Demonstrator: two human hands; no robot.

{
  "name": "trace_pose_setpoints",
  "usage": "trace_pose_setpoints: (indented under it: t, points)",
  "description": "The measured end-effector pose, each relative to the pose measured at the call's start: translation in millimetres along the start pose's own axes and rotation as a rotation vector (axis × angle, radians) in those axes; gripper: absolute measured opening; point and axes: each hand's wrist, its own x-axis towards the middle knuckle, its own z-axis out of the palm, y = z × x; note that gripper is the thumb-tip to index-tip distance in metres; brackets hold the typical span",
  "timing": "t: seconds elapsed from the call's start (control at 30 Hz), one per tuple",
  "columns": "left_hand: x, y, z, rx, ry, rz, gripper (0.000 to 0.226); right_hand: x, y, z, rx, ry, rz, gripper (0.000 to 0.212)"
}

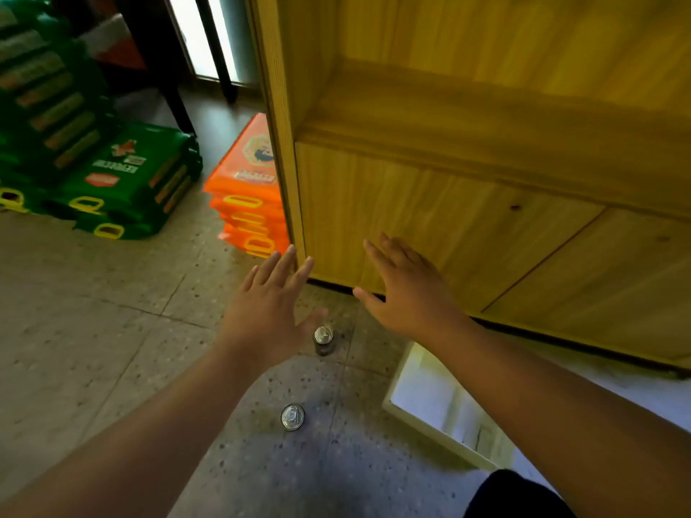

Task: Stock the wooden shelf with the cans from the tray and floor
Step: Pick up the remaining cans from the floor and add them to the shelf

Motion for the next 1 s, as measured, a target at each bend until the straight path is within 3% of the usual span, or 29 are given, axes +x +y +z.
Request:
trace_pose_setpoints:
  t: [0.4,0.7,1.0]
  points:
    - [-42,-30,199,-0.06,-0.09,-0.107,0.087,47,-7,213,0.024,-0.078,-0.097,0.084]
    - [-85,-38,277,-0.079,-0.125,-0.184,0.09,54,-14,295,0.073,-0.151,-0.142,0.086]
    - [-105,-33,313,-0.12,-0.091,-0.228,0.094,78,-10,330,0.106,-0.111,-0.103,0.091]
